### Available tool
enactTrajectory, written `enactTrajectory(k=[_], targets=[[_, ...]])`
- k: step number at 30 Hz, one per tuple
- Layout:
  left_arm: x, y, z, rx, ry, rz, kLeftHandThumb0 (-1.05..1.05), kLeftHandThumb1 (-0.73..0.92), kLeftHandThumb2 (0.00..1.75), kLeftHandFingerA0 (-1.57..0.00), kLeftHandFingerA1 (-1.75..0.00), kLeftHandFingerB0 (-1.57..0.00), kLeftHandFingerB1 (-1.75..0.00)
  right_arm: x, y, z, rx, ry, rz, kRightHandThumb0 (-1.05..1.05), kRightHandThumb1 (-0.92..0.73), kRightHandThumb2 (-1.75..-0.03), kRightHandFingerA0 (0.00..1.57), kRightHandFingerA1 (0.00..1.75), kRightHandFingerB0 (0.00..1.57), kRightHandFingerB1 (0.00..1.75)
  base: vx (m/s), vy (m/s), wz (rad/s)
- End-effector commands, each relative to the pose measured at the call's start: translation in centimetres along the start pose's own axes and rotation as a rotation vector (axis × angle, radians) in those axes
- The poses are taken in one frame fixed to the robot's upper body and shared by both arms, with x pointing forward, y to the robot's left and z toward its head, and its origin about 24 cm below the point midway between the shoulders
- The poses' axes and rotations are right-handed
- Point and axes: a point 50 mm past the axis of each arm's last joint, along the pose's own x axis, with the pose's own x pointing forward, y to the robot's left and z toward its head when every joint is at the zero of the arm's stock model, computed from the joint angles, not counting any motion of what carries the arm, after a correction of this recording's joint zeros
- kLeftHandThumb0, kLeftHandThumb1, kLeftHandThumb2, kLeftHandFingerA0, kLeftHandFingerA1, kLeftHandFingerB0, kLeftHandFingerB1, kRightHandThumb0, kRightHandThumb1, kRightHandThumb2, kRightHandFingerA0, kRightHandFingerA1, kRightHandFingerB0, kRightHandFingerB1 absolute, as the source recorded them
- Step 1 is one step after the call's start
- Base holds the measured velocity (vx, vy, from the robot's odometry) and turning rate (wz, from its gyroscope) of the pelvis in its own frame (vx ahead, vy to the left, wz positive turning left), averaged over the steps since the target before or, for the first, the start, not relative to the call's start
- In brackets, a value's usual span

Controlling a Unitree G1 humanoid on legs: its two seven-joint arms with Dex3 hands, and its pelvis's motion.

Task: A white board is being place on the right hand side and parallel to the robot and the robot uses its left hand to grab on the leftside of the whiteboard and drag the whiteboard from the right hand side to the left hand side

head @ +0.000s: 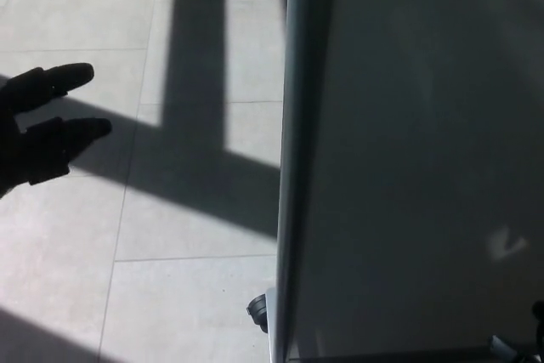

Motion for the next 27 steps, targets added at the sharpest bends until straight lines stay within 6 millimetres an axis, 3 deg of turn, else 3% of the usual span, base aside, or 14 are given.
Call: enactTrajectory(k=[1,2,5,6,7,9,11,12,13,17,18,20,21,27], targets=[[1.8,-1.6,1.4,0.054,0.023,-0.089,-0.36,0.48,0.54,-0.31,-0.36,-0.32,-0.31,-0.3,-0.7,0.6,0.0,-0.028,-0.012,-0.46,-0.65,-0.83,0.66,0.61,0.18,0.4,0.0,0.0,0.0],[2.2,-2.0,1.6,0.049,0.045,-0.121,-0.22,0.25,0.82,-0.09,-0.5,-0.09,-0.48,-0.3,-0.7,0.7,0.007,-0.026,-0.002,-0.47,-0.66,-0.84,0.6,0.6,0.17,0.39,0.0,0.0,0.0],[2.7,-2.3,2.0,0.051,0.062,-0.141,-0.22,0.25,0.82,-0.09,-0.5,-0.09,-0.48,-0.2,-0.6,0.9,0.017,-0.026,0.008,-0.47,-0.66,-0.84,0.6,0.6,0.17,0.39,0.0,0.0,0.0],[3.4,-3.1,2.6,0.07,0.068,-0.163,-0.44,0.39,0.52,-0.21,-0.32,-0.2,-0.29,-0.2,-0.6,0.9,0.011,-0.027,0.014,-0.48,-0.68,-0.84,0.58,0.59,0.15,0.38,0.0,0.0,0.0],[3.5,-3.2,2.8,0.084,0.074,-0.18,-0.27,0.17,0.78,0.0,-0.47,0.0,-0.46,-0.2,-0.6,0.9,0.016,-0.027,0.009,-0.39,-0.81,-0.63,0.64,0.51,0.21,0.28,0.0,0.0,0.0],[4.3,-4.0,3.2,0.072,0.099,-0.2,-0.26,0.08,0.72,0.0,-0.48,0.0,-0.47,-0.1,-0.5,0.8,0.01,-0.029,0.003,-0.48,-0.67,-0.84,0.6,0.6,0.16,0.39,0.0,0.0,0.0],[4.6,-4.3,3.4,0.079,0.101,-0.204,-0.25,0.08,0.72,0.0,-0.49,0.0,-0.47,-0.1,-0.4,0.8,0.018,-0.025,0.003,-0.48,-0.67,-0.84,0.6,0.59,0.16,0.39,0.0,0.0,0.0],[4.8,-4.7,3.4,0.065,0.103,-0.211,-0.46,0.32,0.53,-0.11,-0.32,-0.08,-0.29,-0.1,-0.4,0.8,0.008,-0.024,0.003,-0.4,-0.82,-0.64,0.65,0.5,0.21,0.29,0.0,0.0,0.0],[4.9,-4.8,3.5,0.072,0.103,-0.22,-0.35,0.29,0.71,-0.02,-0.41,-0.01,-0.36,-0.1,-0.4,0.8,0.004,-0.023,0.005,-0.41,-0.81,-0.64,0.64,0.49,0.21,0.29,0.0,0.0,0.0],[5.4,-5.4,3.6,0.061,0.114,-0.239,-0.52,0.28,0.53,-0.1,-0.32,-0.05,-0.24,0.0,-0.2,0.9,0.006,-0.027,0.017,-0.39,-0.83,-0.64,0.62,0.5,0.2,0.28,0.0,0.0,0.0],[5.5,-5.6,3.6,0.067,0.116,-0.242,-0.53,0.27,0.54,-0.08,-0.32,-0.03,-0.25,0.1,-0.2,1.0,0.011,-0.027,0.018,-0.48,-0.68,-0.84,0.56,0.58,0.15,0.39,0.0,0.0,0.0],[5.7,-5.9,3.7,0.078,0.121,-0.239,-0.45,0.33,0.52,-0.13,-0.3,-0.07,-0.26,0.1,-0.2,1.1,0.025,-0.028,0.026,-0.48,-0.69,-0.84,0.52,0.57,0.14,0.38,0.0,0.0,0.0],[5.9,-6.4,3.8,0.05,0.12,-0.262,-0.36,0.29,0.69,-0.02,-0.32,-0.02,-0.3,0.2,-0.1,1.2,0.026,-0.032,0.023,-0.39,-0.84,-0.65,0.54,0.48,0.19,0.27,0.0,0.0,0.0],[6.4,-8.5,4.3,0.042,0.123,-0.325,-0.37,0.28,0.71,-0.01,-0.38,0.0,-0.32,0.2,0.0,1.2,-0.003,-0.038,0.02,-0.4,-0.83,-0.65,0.61,0.49,0.19,0.28,0.0,0.0,0.0]])
